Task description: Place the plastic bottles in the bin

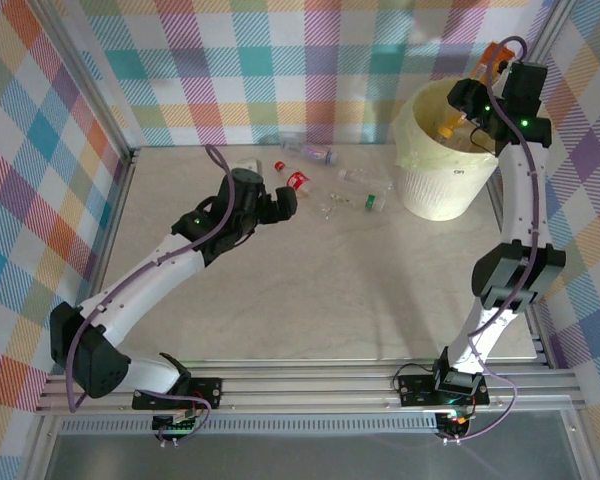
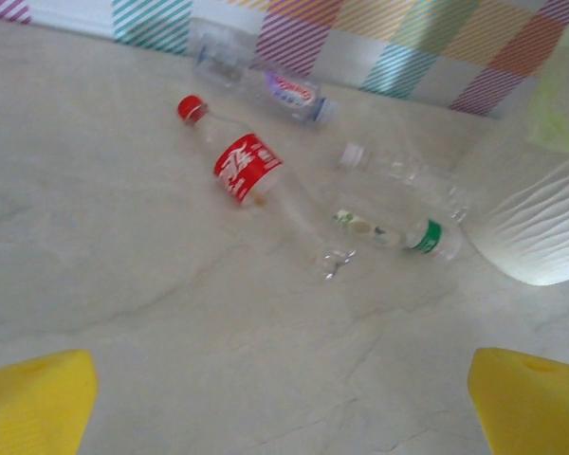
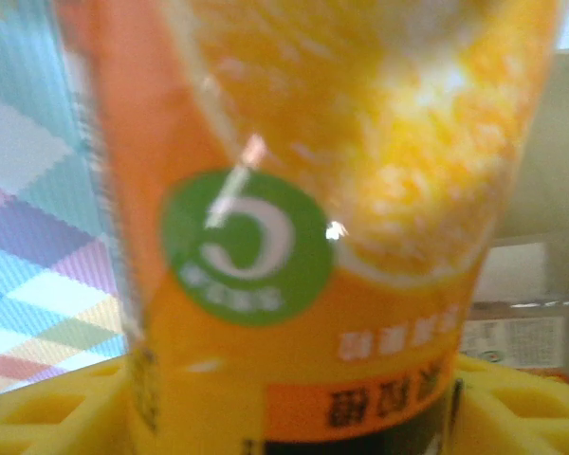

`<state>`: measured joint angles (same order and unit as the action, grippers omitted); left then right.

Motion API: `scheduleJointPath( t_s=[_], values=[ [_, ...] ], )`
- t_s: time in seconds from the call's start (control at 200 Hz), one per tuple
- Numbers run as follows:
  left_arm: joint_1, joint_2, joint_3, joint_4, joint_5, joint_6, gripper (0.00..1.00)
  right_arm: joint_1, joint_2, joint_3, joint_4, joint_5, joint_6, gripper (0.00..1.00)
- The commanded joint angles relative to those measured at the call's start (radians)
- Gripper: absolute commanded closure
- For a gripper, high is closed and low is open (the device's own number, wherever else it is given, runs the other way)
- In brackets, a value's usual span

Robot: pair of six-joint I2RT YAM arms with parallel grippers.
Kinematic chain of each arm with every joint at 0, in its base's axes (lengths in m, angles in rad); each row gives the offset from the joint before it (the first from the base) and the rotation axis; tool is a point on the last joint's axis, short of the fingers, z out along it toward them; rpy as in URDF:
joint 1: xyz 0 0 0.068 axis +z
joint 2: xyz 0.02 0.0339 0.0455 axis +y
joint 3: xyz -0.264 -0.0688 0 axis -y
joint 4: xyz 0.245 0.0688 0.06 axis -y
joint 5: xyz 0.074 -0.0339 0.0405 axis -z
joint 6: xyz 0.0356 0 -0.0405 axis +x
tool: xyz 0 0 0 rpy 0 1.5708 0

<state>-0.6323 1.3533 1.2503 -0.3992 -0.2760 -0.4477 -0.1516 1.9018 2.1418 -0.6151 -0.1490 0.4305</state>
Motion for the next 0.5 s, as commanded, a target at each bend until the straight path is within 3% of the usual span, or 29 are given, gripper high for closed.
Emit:
scheduleJointPath(
  t_s=[0.0,0.095,0.25,0.495],
  values=[
    [0.01,-0.083,-0.04,0.002,-0.076,-0.026,0.0,-0.002,-0.003,0.059,-0.093,0.111,0.014,0.16],
    [0.018,-0.103,-0.07,0.008,-0.096,-0.042,0.0,-0.001,-0.017,0.057,-0.095,0.13,0.012,0.08],
    [0.03,-0.105,-0.087,0.011,-0.094,-0.055,0.0,0.033,-0.076,0.02,-0.067,0.144,-0.032,0.03],
    [0.039,-0.083,-0.096,0.016,-0.078,-0.081,0.0,0.244,-0.249,-0.281,0.177,0.014,-0.292,0.01]
  ],
)
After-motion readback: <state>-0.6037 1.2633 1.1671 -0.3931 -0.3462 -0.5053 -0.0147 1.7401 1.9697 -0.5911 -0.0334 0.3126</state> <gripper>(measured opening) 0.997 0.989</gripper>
